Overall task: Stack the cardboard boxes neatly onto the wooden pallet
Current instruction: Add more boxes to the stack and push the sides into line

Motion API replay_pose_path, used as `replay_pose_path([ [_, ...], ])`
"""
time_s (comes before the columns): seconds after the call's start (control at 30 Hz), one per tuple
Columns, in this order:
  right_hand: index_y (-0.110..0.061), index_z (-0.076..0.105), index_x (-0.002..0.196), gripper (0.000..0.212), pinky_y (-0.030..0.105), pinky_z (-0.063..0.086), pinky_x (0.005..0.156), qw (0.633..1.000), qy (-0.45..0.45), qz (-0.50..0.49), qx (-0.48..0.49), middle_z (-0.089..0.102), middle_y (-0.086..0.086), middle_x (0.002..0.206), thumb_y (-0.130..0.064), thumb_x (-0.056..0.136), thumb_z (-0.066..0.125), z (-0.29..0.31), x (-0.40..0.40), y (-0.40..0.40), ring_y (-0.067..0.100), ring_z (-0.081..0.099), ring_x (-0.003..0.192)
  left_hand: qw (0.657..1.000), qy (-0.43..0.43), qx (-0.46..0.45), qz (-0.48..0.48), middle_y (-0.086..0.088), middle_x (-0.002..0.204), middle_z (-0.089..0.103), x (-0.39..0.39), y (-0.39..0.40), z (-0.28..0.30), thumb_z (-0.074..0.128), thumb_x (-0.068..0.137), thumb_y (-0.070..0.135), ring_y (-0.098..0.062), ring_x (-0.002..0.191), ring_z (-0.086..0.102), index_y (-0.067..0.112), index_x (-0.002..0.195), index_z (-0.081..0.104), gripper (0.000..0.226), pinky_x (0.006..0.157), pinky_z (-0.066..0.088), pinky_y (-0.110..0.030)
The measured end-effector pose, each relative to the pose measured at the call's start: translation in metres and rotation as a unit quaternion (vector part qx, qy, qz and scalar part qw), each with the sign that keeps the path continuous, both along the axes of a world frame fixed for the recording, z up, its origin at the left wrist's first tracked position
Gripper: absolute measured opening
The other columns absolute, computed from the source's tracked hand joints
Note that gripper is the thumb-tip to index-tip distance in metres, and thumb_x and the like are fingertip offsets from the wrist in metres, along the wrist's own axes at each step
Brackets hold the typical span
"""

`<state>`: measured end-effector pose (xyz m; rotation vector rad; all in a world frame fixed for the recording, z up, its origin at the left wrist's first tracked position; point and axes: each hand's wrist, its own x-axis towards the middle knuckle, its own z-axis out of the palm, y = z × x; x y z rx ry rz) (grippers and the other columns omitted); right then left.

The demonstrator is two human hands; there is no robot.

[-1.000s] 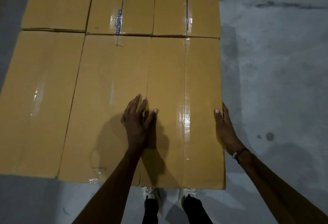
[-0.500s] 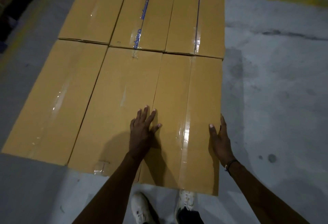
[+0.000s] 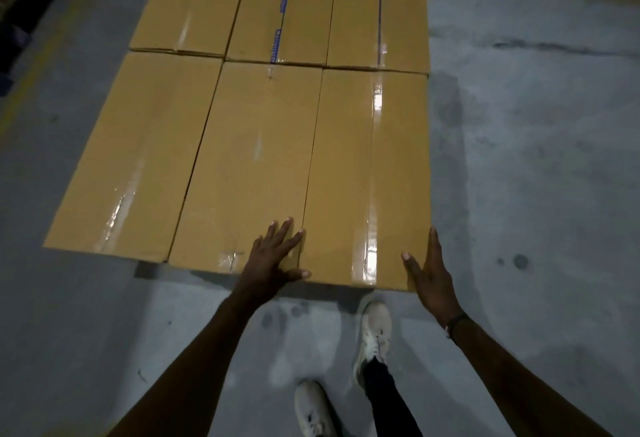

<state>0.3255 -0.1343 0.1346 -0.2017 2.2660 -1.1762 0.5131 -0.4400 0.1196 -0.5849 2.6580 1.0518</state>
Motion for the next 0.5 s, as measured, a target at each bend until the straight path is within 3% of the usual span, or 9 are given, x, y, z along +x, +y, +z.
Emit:
replay_pose_path([
  [0.07,-0.032,-0.004,0.167,0.086,0.033,0.026,0.122,1.0,-0.002,0.015,0.012,0.014,-0.012,0.171,-0.042,0.105,0.055,0.003,0.005,0.003,0.017,0.025,0.154,0.999,0.005,0.0,-0.042,0.007,0.174,-0.009,0.013,-0.001,0.007,0.056,0.072,0.09,-0.022,0.16,-0.014,0.038,0.164,0.016,0.113,0.124,-0.002,-0.053],
  [0.13,-0.032,-0.006,0.167,0.087,0.04,0.034,0.121,0.999,-0.005,0.025,0.022,0.015,-0.008,0.173,-0.044,0.106,0.054,0.003,0.006,0.004,0.025,0.03,0.153,0.997,-0.009,-0.02,-0.074,0.005,0.174,-0.013,0.019,-0.002,0.011,0.074,0.073,0.071,-0.024,0.16,-0.016,0.037,0.165,0.009,0.118,0.124,-0.004,-0.053],
  [0.2,-0.031,-0.005,0.167,0.087,0.038,0.036,0.117,0.999,-0.005,0.025,0.031,0.018,-0.005,0.173,-0.045,0.106,0.055,0.004,0.006,0.004,0.027,0.034,0.151,0.995,-0.038,-0.044,-0.076,0.005,0.173,-0.015,0.016,0.001,0.013,0.083,0.079,0.053,-0.025,0.159,-0.017,0.039,0.165,0.002,0.118,0.127,-0.002,-0.056],
  [0.27,-0.031,-0.004,0.167,0.087,0.036,0.037,0.117,0.999,0.001,0.021,0.027,0.02,-0.005,0.172,-0.046,0.105,0.056,0.001,0.006,0.006,0.027,0.035,0.149,0.993,-0.05,-0.077,-0.069,0.003,0.173,-0.015,0.011,0.009,0.012,0.081,0.085,0.04,-0.027,0.159,-0.016,0.039,0.165,0.003,0.112,0.128,0.002,-0.061],
  [0.33,-0.034,-0.003,0.167,0.089,0.044,0.041,0.118,0.999,0.01,0.021,0.028,0.02,-0.006,0.172,-0.049,0.104,0.057,-0.004,0.004,0.008,0.027,0.035,0.15,0.99,-0.044,-0.112,-0.066,0.0,0.173,-0.013,0.009,0.015,0.01,0.077,0.09,0.036,-0.03,0.158,-0.015,0.036,0.166,0.003,0.106,0.127,0.003,-0.06],
  [0.5,-0.03,0.0,0.168,0.089,0.032,0.037,0.115,0.999,0.029,0.023,0.036,0.016,-0.006,0.174,-0.048,0.103,0.058,-0.01,0.002,0.012,0.024,0.029,0.154,0.978,-0.063,-0.171,-0.103,0.005,0.174,-0.009,0.007,0.017,0.012,0.069,0.096,0.043,-0.038,0.16,-0.007,0.03,0.166,-0.004,0.101,0.126,0.009,-0.063],
])
